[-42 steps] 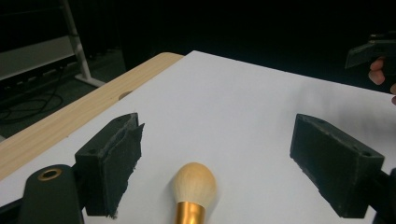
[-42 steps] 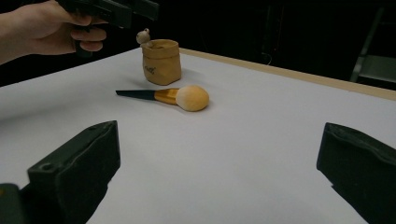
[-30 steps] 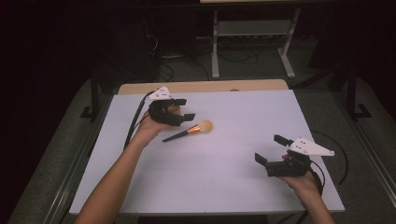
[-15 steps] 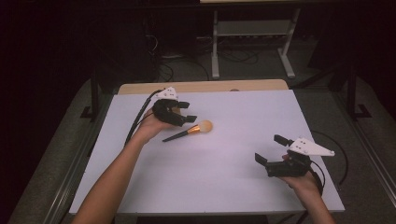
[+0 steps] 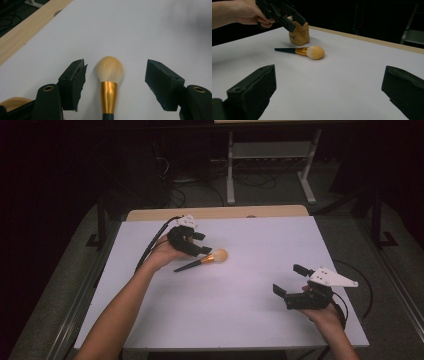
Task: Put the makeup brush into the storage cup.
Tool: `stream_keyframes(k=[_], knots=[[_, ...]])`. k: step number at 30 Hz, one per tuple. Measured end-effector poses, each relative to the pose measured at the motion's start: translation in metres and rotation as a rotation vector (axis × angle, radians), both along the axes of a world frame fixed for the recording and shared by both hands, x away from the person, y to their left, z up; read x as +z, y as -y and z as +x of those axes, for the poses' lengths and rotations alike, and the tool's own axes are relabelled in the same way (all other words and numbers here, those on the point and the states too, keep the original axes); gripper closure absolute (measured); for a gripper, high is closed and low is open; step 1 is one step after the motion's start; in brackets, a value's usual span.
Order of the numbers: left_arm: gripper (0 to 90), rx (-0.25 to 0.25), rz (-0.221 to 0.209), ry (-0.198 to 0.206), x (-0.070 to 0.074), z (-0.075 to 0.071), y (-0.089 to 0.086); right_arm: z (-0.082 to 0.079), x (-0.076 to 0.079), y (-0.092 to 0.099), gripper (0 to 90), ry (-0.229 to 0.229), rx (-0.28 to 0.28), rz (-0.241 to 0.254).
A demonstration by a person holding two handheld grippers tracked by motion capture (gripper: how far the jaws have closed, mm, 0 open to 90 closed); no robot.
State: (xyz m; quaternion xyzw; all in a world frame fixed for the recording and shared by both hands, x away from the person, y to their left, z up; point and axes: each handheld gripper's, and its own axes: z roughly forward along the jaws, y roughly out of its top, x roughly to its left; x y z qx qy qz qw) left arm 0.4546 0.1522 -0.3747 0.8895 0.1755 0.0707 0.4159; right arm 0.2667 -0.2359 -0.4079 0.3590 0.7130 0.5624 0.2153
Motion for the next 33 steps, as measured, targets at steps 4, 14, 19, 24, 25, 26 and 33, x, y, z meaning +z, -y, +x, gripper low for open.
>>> stream_keyframes(k=[4,14,19,24,25,26,33], knots=[[33.7,0.0,0.019,-0.008,-0.001,0.001,0.003,0.0,0.0,0.0,0.0,-0.001,0.001,0.0],[37.1,-0.007,0.088,-0.036,-0.003,0.005,0.007,0.0,0.0,0.0,0.0,-0.001,0.002,0.0],[39.0,-0.007,0.112,-0.046,-0.005,0.006,0.009,0.0,0.0,-0.001,0.0,-0.001,0.003,0.0],[40.8,-0.013,0.16,-0.062,-0.01,0.008,0.011,0.001,-0.001,0.0,0.0,0.0,0.003,0.001],[41.2,-0.012,0.168,-0.065,-0.011,0.009,0.011,0.001,-0.001,0.0,0.0,-0.002,0.003,0.001],[41.5,-0.01,0.176,-0.067,-0.012,0.009,0.012,0.001,-0.001,0.0,0.0,-0.002,0.003,0.0],[43.3,-0.018,0.204,-0.071,-0.015,0.01,0.013,0.0,-0.001,0.0,0.0,0.0,0.005,0.001]])
